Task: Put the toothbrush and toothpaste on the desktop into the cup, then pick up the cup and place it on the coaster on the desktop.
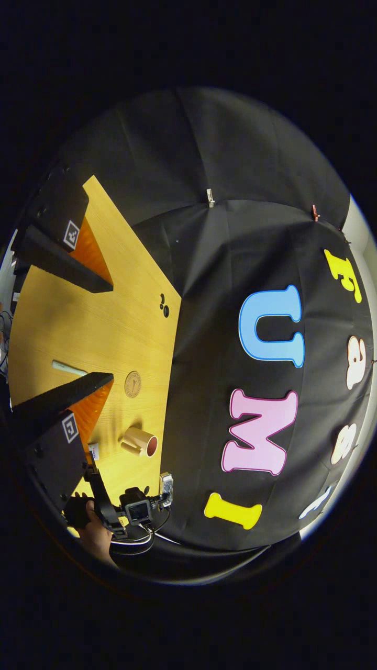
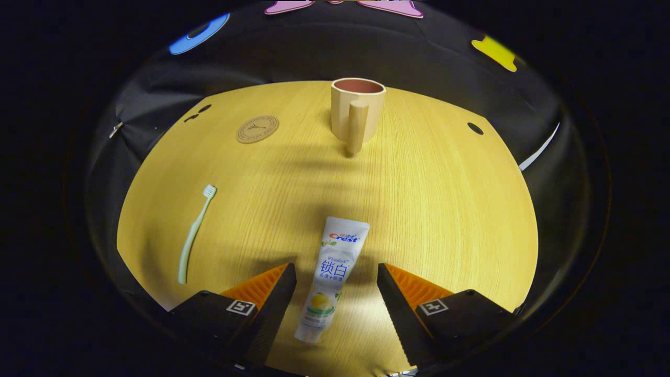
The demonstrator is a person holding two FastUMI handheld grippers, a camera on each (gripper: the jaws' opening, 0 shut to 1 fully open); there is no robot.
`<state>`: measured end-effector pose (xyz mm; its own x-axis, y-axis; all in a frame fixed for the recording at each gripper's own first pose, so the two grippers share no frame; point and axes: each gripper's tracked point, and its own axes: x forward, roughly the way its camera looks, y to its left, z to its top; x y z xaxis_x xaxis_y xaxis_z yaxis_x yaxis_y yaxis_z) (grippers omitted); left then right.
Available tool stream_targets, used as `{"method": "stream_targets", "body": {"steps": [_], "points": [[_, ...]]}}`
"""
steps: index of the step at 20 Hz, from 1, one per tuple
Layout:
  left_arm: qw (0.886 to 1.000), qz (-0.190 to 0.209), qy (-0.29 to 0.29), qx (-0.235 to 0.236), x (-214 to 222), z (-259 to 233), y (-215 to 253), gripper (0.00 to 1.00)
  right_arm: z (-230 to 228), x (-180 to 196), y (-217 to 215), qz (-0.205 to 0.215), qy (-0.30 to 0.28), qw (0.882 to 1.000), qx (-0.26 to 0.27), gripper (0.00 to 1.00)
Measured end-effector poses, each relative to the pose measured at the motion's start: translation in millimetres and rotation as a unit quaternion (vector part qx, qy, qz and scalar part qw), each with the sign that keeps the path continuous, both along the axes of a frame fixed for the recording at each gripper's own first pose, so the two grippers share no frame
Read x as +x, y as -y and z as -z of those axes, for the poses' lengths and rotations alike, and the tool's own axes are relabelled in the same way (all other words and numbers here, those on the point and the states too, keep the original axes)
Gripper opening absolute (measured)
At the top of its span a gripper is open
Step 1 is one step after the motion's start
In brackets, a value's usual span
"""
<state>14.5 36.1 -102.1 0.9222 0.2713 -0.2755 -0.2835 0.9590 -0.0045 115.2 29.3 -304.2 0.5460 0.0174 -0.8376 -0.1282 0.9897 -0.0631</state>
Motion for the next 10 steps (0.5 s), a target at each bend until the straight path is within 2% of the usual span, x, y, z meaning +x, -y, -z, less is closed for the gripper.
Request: {"method": "stream_targets", "body": {"steps": [3,8,10], "points": [[1.0,0.001,-0.006,-0.002,-0.9,3.4,-1.1,0.97,12.5,-4.0,-2.2,0.0,-0.017,1.0,-0.007,0.96],[1.0,0.003,-0.011,-0.006,-8.0,7.9,-3.1,0.97,21.6,-8.8,-9.2,0.028,-0.03,0.999,0.013,0.83],[1.0,0.005,-0.014,-0.006,-9.5,10.4,-1.5,0.97,22.3,-10.1,-10.3,0.023,-0.033,0.999,0.012,0.83]]}}
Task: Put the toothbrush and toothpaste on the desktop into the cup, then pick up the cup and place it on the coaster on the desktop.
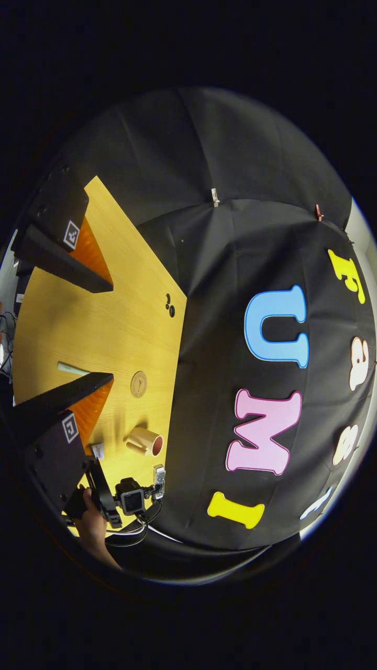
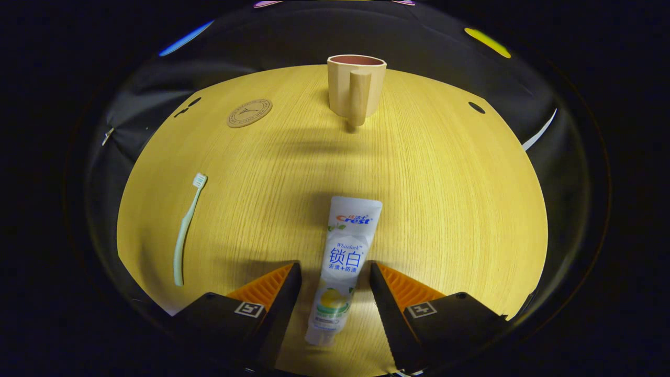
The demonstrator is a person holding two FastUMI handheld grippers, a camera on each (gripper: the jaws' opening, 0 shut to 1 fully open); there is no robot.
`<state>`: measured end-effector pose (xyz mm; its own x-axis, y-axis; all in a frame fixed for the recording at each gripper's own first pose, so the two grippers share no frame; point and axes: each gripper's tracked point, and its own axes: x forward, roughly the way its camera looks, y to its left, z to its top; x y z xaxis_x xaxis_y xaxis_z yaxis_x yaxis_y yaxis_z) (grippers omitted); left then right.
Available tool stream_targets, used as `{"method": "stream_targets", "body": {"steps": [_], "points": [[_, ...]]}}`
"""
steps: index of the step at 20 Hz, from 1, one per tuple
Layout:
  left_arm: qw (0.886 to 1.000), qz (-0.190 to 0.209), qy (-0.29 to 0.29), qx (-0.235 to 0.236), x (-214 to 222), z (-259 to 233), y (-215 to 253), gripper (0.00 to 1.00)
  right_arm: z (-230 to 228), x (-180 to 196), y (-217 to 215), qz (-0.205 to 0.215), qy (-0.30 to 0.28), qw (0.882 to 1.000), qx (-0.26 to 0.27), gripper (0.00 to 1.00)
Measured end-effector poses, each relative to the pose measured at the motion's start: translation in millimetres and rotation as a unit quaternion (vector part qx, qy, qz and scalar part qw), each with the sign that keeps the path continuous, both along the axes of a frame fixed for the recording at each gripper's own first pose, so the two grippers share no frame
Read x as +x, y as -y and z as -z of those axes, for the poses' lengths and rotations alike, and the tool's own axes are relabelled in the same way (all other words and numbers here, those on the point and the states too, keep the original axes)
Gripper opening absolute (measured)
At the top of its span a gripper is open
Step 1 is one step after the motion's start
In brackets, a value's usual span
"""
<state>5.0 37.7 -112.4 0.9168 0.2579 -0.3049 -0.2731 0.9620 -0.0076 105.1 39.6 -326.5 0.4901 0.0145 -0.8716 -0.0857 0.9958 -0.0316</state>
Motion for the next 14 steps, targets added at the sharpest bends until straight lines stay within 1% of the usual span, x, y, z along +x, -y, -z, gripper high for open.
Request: {"method": "stream_targets", "body": {"steps": [1,3,5,6,7,8,9,10,11,14], "points": [[1.0,0.002,-0.002,0.001,0.6,1.3,0.9,0.97,0.5,-1.4,0.3,0.0,-0.002,1.0,0.0,0.82],[1.0,0.006,-0.008,0.0,1.9,5.2,2.7,0.97,2.6,-0.9,1.1,0.004,-0.003,1.0,0.002,0.58],[1.0,0.012,-0.014,-0.006,5.1,9.7,6.7,0.97,0.3,-1.9,-0.7,-0.003,-0.011,1.0,0.002,0.4],[1.0,0.015,-0.018,-0.007,8.0,11.7,8.1,0.97,1.7,-2.1,0.2,-0.005,-0.019,1.0,0.003,0.36],[1.0,0.018,-0.022,-0.008,10.5,15.3,9.7,0.97,-1.1,-2.0,0.4,-0.007,-0.022,1.0,0.006,0.36],[0.999,0.022,-0.028,-0.009,13.2,19.4,11.2,0.97,0.6,-0.7,-0.9,-0.008,-0.021,1.0,0.015,0.27],[0.999,0.028,-0.037,-0.011,17.5,24.5,12.6,0.97,-1.0,-1.2,-0.6,-0.009,-0.023,0.999,0.024,0.29],[0.998,0.034,-0.051,-0.018,22.0,33.9,14.3,0.98,-1.6,-0.1,0.2,-0.007,-0.016,0.999,0.035,0.29],[0.997,0.038,-0.065,-0.024,26.3,41.9,15.5,0.97,-1.1,-3.7,-0.2,-0.009,-0.022,0.999,0.042,0.23],[0.992,0.049,-0.106,-0.043,41.0,66.6,15.3,0.98,-3.4,-6.7,5.0,-0.026,-0.016,0.999,0.038,0.23]]}}
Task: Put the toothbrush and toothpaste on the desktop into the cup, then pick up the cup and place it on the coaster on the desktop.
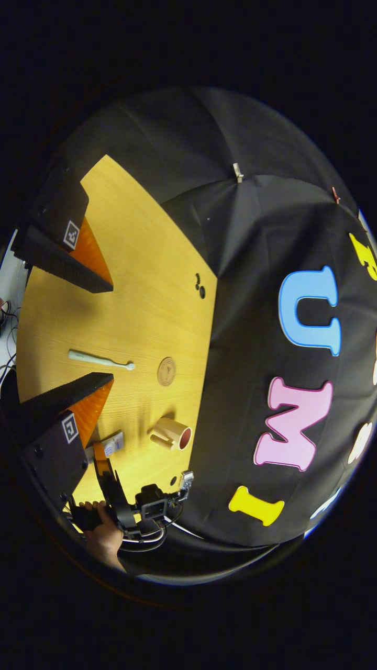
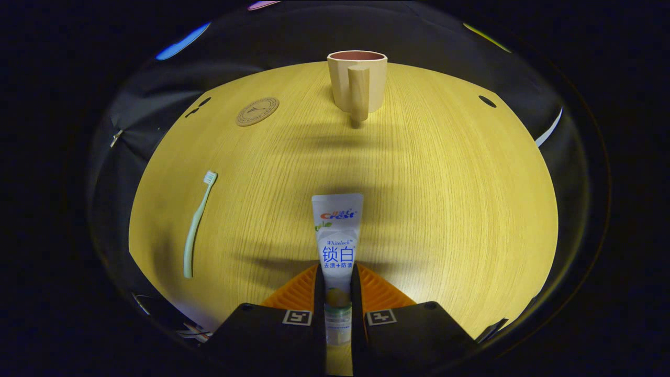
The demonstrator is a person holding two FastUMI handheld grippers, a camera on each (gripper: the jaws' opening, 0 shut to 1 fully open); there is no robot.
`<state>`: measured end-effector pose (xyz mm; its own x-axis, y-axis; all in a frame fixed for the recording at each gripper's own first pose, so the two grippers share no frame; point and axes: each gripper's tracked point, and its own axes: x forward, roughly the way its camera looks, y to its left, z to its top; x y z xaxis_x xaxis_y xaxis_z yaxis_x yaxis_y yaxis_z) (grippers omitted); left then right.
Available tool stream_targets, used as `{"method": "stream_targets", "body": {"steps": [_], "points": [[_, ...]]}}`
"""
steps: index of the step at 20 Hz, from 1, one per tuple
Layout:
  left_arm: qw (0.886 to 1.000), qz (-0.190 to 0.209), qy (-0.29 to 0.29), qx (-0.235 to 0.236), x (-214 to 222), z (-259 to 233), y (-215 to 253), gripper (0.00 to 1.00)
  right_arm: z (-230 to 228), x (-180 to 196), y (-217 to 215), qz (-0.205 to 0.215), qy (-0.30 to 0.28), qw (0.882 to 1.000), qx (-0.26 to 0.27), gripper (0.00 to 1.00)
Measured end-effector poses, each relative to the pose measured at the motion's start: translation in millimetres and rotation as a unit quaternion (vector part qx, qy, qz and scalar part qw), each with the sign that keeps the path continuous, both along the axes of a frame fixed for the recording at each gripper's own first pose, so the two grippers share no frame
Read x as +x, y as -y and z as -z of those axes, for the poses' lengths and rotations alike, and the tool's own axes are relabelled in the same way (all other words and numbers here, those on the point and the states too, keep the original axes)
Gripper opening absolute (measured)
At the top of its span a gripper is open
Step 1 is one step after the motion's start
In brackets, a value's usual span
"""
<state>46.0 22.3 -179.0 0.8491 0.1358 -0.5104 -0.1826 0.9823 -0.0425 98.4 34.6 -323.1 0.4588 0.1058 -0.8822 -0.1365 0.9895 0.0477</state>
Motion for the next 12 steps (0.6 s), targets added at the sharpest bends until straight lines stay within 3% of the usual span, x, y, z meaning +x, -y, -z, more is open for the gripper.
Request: {"method": "stream_targets", "body": {"steps": [12], "points": [[0.983,0.091,-0.16,-0.017,78.1,108.6,34.7,0.89,-54.0,-8.4,21.0,-0.011,0.063,0.997,0.046,0.23]]}}
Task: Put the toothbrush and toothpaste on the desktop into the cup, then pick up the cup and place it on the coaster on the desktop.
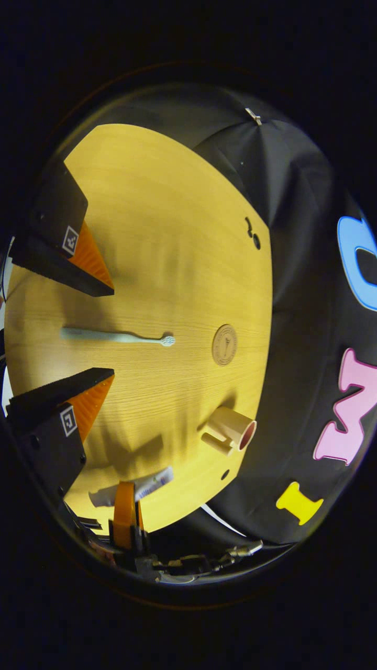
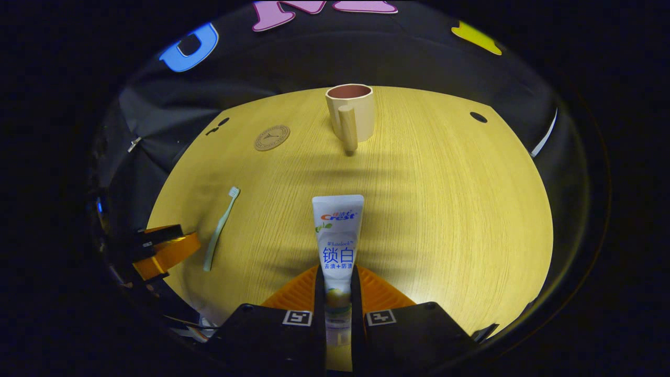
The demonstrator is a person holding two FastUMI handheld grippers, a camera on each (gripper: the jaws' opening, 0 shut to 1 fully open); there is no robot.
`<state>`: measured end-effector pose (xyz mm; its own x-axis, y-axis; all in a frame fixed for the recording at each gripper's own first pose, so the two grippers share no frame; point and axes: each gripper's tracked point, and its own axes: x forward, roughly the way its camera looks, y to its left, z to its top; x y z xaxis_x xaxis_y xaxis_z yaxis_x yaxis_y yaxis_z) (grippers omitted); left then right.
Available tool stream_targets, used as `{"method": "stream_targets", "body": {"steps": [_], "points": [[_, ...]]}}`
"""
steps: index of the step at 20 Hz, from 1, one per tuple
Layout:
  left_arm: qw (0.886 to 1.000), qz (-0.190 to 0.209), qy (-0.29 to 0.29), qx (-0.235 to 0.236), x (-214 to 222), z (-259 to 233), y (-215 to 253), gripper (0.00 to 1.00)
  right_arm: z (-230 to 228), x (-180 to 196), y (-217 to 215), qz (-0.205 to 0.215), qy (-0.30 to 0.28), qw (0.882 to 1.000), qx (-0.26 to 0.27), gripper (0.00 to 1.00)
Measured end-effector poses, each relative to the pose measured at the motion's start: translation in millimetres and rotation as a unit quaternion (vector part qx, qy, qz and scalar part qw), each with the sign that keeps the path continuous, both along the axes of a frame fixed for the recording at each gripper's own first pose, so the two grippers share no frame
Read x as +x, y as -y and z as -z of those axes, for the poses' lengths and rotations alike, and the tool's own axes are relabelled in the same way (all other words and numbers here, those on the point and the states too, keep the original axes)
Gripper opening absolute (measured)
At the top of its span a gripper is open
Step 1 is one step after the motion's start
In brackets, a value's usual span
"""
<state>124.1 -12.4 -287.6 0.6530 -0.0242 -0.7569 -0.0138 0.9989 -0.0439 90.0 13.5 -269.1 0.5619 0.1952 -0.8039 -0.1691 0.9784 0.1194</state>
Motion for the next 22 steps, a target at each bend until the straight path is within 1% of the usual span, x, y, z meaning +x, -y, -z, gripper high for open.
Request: {"method": "stream_targets", "body": {"steps": [5,6,7,8,9,10,11,13,15,19,22], "points": [[0.998,0.011,-0.053,0.011,16.9,31.5,5.5,0.81,-18.9,-1.6,11.7,-0.008,0.026,1.0,0.007,0.23],[0.997,0.011,-0.069,0.012,15.6,37.7,4.7,0.78,-21.7,-1.7,13.8,-0.005,0.029,1.0,0.011,0.23],[0.996,0.007,-0.084,0.022,11.9,40.6,2.7,0.71,-25.2,-0.6,16.0,-0.002,0.031,0.999,0.015,0.23],[0.996,0.014,-0.085,0.028,15.9,41.3,2.2,0.67,-27.9,1.4,18.2,0.001,0.036,0.999,0.018,0.22],[0.994,0.025,-0.103,0.037,13.5,41.3,2.5,0.65,-30.2,4.1,20.5,0.003,0.04,0.999,0.02,0.23],[0.991,0.035,-0.117,0.051,11.2,43.1,1.3,0.58,-31.9,5.8,21.9,0.004,0.044,0.999,0.021,0.23],[0.989,0.042,-0.13,0.053,9.9,43.1,3.5,0.46,-34.4,8.3,22.7,0.003,0.049,0.999,0.022,0.23],[0.986,0.044,-0.152,0.054,12.0,44.9,6.8,0.28,-38.6,10.2,24.2,0.0,0.057,0.998,0.022,0.23],[0.983,0.05,-0.165,0.058,11.5,43.8,8.1,0.15,-44.1,12.2,23.2,0.003,0.062,0.998,0.027,0.23],[0.984,0.051,-0.168,0.042,11.1,42.6,13.6,0.07,-49.1,16.9,22.7,0.004,0.073,0.997,0.029,0.23],[0.985,0.051,-0.157,0.047,10.6,43.9,15.8,0.07,-52.3,20.1,23.3,0.005,0.081,0.996,0.029,0.23]]}}
